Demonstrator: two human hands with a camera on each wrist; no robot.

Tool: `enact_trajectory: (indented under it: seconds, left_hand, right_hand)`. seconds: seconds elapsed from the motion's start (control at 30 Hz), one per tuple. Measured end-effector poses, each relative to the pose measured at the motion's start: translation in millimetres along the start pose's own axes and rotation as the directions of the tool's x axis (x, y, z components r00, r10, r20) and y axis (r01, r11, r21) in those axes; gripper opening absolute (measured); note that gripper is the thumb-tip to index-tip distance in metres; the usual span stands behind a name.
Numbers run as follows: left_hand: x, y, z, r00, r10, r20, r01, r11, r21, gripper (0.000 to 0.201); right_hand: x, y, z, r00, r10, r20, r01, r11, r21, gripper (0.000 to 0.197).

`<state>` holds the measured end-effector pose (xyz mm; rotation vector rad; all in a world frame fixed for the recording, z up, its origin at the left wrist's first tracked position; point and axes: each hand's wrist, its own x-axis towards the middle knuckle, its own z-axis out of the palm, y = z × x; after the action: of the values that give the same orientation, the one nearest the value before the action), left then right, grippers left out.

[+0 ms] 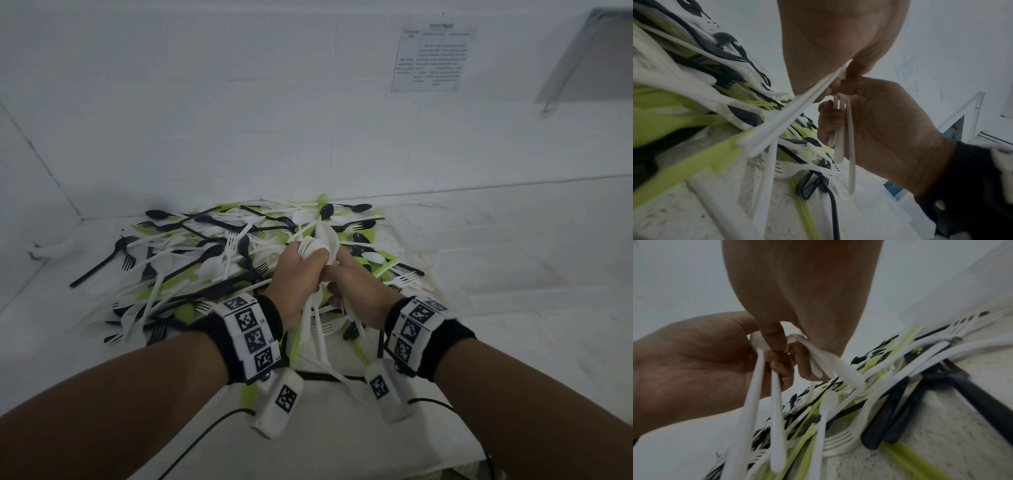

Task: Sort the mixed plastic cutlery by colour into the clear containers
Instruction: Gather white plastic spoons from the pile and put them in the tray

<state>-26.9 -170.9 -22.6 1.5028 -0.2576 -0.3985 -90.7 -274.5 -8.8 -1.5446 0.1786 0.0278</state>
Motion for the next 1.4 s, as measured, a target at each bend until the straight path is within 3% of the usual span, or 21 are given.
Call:
enact_trajectory:
  seconds: [0.07, 0.13, 0.2, 0.3, 0.4, 0.5, 0.63, 0.73, 0.83, 0.87, 0.97, 1.1, 1.27, 1.4]
  left_hand:
    - [1, 0, 1, 1.000, -0.005, -0.003, 0.005, 1.000, -0.009, 0.019]
    - [2, 1, 2, 1.000, -0.013, 0.005, 0.014, 0.999, -0.033, 0.029]
    - [3, 1, 4, 0.999, -0.031, 0.029, 0.033, 0.997, -0.072, 0.036]
    - [8, 1, 2, 0.998, -0.043, 0.044, 0.047, 0.994, -0.094, 0.026]
    - [14, 0, -6, 0.999, -0.036, 0.028, 0.038, 0.995, -0.088, 0.023]
    - [20, 0, -10, 0.998, -0.069, 0.011, 0.070, 0.987, -0.143, 0.022]
    - [16, 3, -9, 0.988, -0.075, 0.135, 0.103, 0.972, -0.211, 0.025]
    - [10, 6, -4, 0.987, -0.071, 0.147, 0.092, 0.985, -0.146, 0.044]
    - [8, 4, -1, 0.991, -0.056, 0.120, 0.070, 0.990, -0.119, 0.073]
    - [9, 3, -1, 0.989, -0.060, 0.135, 0.079, 0.986, -0.143, 0.074]
    - [9, 2, -3, 0.979, -0.097, 0.180, 0.138, 0.963, -0.231, 0.055]
    - [7, -1, -4, 0.997, -0.016, 0.075, 0.021, 0.998, -0.063, 0.031]
    - [6, -1, -1, 0.999, 0.024, -0.041, -0.027, 0.997, -0.074, 0.029]
    - [2, 3, 8, 0.997, -0.061, 0.041, 0.067, 0.984, -0.164, 0.034]
  right_hand:
    - [-3, -2, -1, 1.000, -0.017, 0.018, 0.017, 1.000, -0.008, 0.018]
    - [-3, -3, 1, 1.000, -0.023, 0.021, 0.023, 1.000, -0.015, 0.010]
    - [-1, -2, 3, 0.999, -0.041, -0.007, 0.041, 0.999, -0.009, 0.013]
    - [0, -3, 1, 0.991, -0.125, -0.051, 0.123, 0.992, -0.033, 0.017]
    - [2, 1, -3, 0.992, -0.084, -0.095, 0.086, 0.996, 0.016, 0.023]
    - [8, 8, -7, 0.977, -0.083, -0.198, 0.078, 0.996, -0.034, 0.012]
    - [15, 14, -10, 0.942, -0.179, -0.283, 0.159, 0.983, -0.093, 0.020]
    - [16, 14, -9, 0.933, -0.182, -0.310, 0.175, 0.983, -0.049, 0.029]
    - [17, 14, -6, 0.935, -0.174, -0.308, 0.175, 0.984, -0.024, 0.028]
    - [18, 13, -5, 0.935, -0.162, -0.316, 0.167, 0.986, -0.012, 0.025]
    - [19, 15, -6, 0.927, -0.140, -0.349, 0.146, 0.989, -0.008, 0.012]
    - [20, 19, -9, 0.910, -0.129, -0.393, 0.147, 0.989, 0.015, 0.018]
    - [20, 14, -5, 0.903, -0.127, -0.411, 0.143, 0.990, 0.010, 0.027]
    - [18, 11, -1, 0.920, -0.156, -0.359, 0.154, 0.988, -0.034, 0.023]
